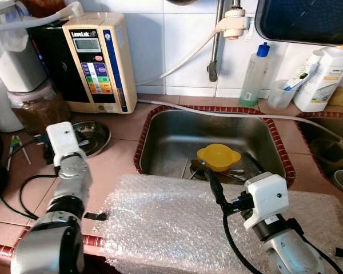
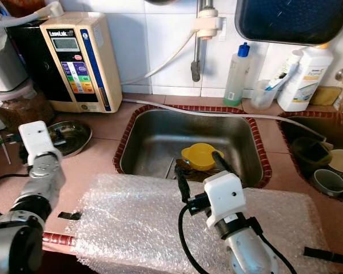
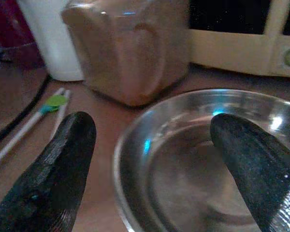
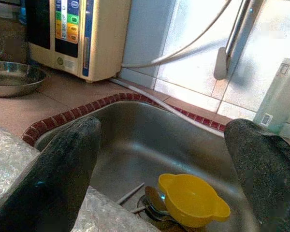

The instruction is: Kitchen organization

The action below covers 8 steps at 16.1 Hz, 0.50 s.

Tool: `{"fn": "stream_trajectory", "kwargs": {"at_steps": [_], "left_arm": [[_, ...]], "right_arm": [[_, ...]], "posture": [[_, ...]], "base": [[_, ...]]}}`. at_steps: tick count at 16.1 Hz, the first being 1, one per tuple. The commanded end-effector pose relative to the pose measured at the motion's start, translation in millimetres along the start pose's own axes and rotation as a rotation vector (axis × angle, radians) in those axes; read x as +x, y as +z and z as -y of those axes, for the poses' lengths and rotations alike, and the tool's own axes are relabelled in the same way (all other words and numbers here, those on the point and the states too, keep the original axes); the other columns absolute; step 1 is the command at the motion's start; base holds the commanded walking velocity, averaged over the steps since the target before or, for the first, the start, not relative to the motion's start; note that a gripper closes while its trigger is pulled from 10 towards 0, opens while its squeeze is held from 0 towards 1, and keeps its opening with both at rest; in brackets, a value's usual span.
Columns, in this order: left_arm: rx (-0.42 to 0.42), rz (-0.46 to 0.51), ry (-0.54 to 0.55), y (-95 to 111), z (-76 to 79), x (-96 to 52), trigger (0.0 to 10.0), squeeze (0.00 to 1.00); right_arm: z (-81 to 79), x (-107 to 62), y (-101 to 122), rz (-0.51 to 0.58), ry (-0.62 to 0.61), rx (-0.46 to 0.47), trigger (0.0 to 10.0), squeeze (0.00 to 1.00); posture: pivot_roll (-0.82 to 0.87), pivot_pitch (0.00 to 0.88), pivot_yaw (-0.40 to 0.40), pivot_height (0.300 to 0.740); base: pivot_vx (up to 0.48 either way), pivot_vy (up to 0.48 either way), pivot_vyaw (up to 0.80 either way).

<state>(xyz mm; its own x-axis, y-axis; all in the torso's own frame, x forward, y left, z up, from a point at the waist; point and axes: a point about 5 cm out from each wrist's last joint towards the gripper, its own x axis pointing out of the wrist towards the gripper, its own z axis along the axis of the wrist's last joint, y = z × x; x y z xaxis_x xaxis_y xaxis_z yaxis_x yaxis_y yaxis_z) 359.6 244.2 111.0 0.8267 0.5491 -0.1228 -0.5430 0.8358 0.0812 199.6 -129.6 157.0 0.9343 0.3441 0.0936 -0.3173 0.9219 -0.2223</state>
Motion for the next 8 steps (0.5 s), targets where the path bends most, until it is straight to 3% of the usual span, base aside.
{"fn": "stream_trajectory", "kwargs": {"at_steps": [1,5,6,8], "left_arm": [[0.021,0.01,0.031,2.1,-5.0,2.3,10.0,0.0],[0.061,-0.061,0.056,-13.5,-15.6,1.6,10.0,0.0],[0.04,-0.122,0.056,-21.5,-16.2,0.2,9.1,0.0],[0.034,-0.128,0.023,-23.7,-8.0,-3.2,3.9,0.0]], "right_arm": [[-0.6,0.2,5.7,0.018,0.011,-0.004,10.0,0.0],[-3.0,2.3,5.0,0.017,0.027,-0.01,10.0,0.0],[-2.6,3.0,5.1,0.018,0.027,-0.011,10.0,0.0],[-0.2,5.7,6.3,0.023,0.023,-0.009,10.0,0.0]], "posture": [[-0.05,0.009,0.073,0.74],[-0.04,0.012,0.063,0.74],[-0.04,0.011,0.059,0.74],[-0.03,0.008,0.054,0.74]], "base": [[0.0,0.0,0.0],[0.0,0.0,0.0],[0.0,0.0,0.0],[0.0,0.0,0.0]]}}
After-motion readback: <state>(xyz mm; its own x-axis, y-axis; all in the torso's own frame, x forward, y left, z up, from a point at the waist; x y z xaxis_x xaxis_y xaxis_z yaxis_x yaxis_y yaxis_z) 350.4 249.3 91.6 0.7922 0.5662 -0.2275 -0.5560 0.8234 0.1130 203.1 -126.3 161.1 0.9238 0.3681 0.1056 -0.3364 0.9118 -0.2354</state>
